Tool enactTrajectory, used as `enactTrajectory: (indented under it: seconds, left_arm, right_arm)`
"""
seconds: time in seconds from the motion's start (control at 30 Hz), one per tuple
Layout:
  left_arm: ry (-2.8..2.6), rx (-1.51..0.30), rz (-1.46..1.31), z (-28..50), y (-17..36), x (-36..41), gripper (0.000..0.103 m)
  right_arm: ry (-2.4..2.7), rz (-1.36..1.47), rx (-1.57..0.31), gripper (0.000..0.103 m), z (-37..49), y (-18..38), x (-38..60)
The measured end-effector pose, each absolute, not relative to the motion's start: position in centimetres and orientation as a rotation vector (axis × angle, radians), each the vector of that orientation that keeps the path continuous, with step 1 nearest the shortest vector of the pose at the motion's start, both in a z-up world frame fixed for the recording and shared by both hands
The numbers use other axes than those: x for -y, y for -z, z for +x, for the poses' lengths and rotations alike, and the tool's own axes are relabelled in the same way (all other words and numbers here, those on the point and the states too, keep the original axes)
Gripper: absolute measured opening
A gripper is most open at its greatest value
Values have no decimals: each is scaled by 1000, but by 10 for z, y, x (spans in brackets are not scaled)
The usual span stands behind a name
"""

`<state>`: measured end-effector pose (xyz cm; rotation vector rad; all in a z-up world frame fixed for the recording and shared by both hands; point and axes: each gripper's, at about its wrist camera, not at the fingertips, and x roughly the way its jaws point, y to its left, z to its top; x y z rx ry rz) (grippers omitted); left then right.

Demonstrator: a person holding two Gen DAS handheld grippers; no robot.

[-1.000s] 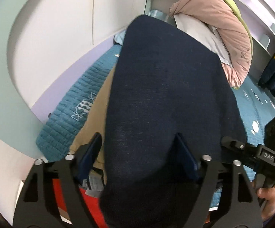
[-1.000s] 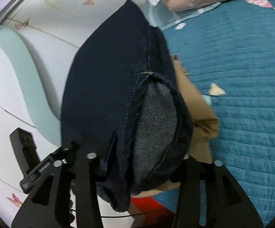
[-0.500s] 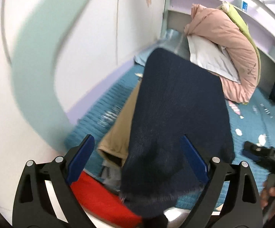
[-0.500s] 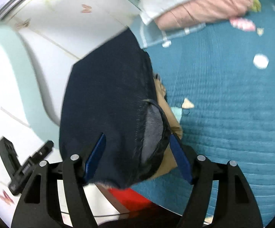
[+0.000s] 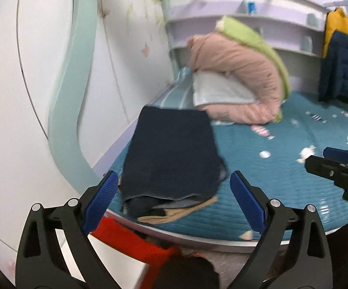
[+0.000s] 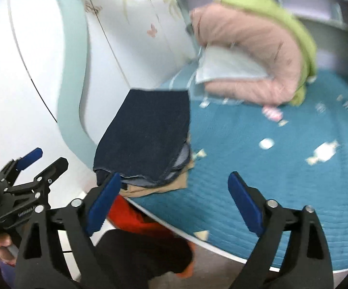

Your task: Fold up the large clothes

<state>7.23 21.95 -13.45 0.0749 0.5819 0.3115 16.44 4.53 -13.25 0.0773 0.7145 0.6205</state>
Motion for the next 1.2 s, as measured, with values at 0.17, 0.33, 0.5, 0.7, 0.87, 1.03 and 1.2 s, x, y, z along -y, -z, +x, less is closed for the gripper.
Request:
enactTrajectory:
  seconds: [0.17, 0.33, 0.5, 0.7, 0.87, 1.03, 1.2]
  left_arm:
    - [-257, -521, 39, 41, 108, -173, 97]
    - [-250, -464, 27, 20, 85, -145, 97]
    - [-221, -410, 11, 1, 65, -126, 97]
    - [-190, -345, 27, -20, 45, -101, 98]
    - [-187, -292, 46, -31, 35, -83, 98]
    - [-172, -253, 44, -37, 29, -74, 98]
    - [-169, -227, 53, -39, 26, -65, 98]
  right_arm:
    - [-546, 34, -584, 92, 115, 100, -20]
    - [-495, 38, -476, 94, 72, 77, 1]
    - [-459, 26, -421, 94, 49, 59, 16]
    - [-404, 34, -341, 95, 23, 37, 39]
    - [-369, 26, -290, 95, 8, 27, 52]
    - [-335, 13, -244, 95, -4, 20, 61]
    - [-310, 7, -215, 95, -8, 18, 68]
